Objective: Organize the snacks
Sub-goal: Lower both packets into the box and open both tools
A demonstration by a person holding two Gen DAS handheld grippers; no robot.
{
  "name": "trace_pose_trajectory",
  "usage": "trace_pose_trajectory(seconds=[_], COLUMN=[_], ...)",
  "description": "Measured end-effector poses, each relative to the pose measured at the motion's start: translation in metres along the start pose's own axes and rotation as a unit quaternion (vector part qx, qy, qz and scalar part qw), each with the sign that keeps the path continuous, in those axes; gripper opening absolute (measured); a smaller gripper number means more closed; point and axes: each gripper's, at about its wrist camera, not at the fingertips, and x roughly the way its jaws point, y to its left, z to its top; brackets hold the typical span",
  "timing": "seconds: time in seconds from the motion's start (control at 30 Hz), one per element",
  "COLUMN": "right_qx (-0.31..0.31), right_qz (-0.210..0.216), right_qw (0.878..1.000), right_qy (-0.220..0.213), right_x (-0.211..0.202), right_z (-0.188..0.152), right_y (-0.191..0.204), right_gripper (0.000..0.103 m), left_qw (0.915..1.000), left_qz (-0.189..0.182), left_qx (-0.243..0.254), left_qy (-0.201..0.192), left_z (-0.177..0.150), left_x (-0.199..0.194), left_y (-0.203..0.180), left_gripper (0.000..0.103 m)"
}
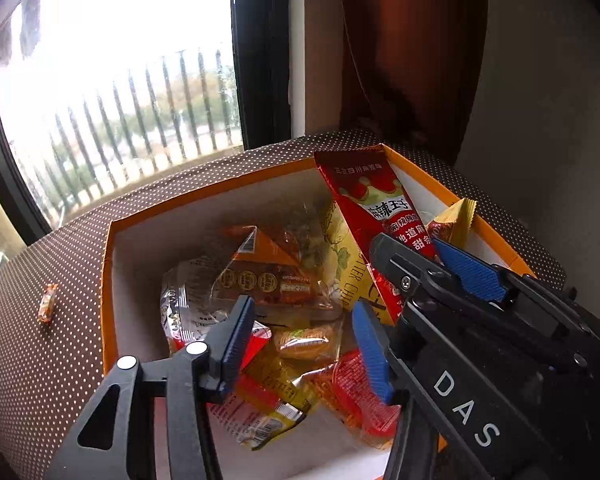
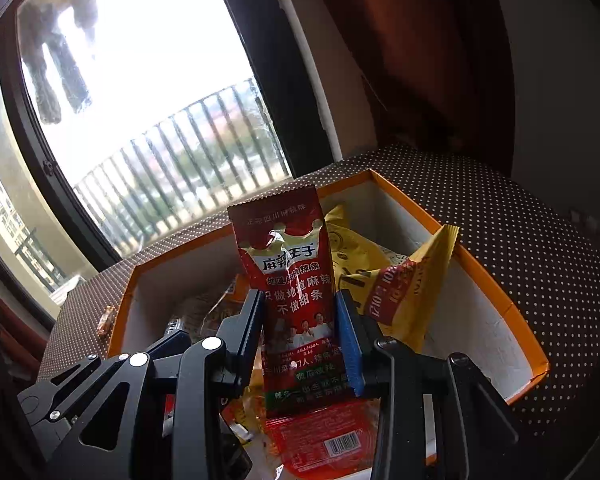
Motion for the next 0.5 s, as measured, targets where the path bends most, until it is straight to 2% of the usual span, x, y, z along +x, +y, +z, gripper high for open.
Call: trace_pose_trajectory(seconds=[0.07,0.17,0.3,0.5], right_qx=[0.003,0.000,-0.008,-0.020], right_qz=[0.004,0.012,0.022,0.041], right_qw=[1.000,1.000,1.000,0.998], right_qy=[0.005,0.009,0.020,0.035], right_x=[0.001,0.002,0.005,0.006], right_z=[-0.002,-0.005,-0.012,-0.022], right_y=[-0.001,0.002,0.011,0.026], right_gripper=[0.039,0.039,0.039,0.039], left_qw=[1.0000,0.9997,0.9992,0.9977], left_qz=[0.008,0.021,0.039,0.065], left_qx=[0.002,0.008,0.011,0.015], left_qy=[-0.002,-0.003,-0.004,-0.013], left_z=[0.000,-0.003,-0.015,-0.030], left_x=[-0.001,-0.004,-0.017,-0.034], left_y=[0.002,0.006,-0.005,0.006], left_gripper=[0.066,0.076,0.078,0.081])
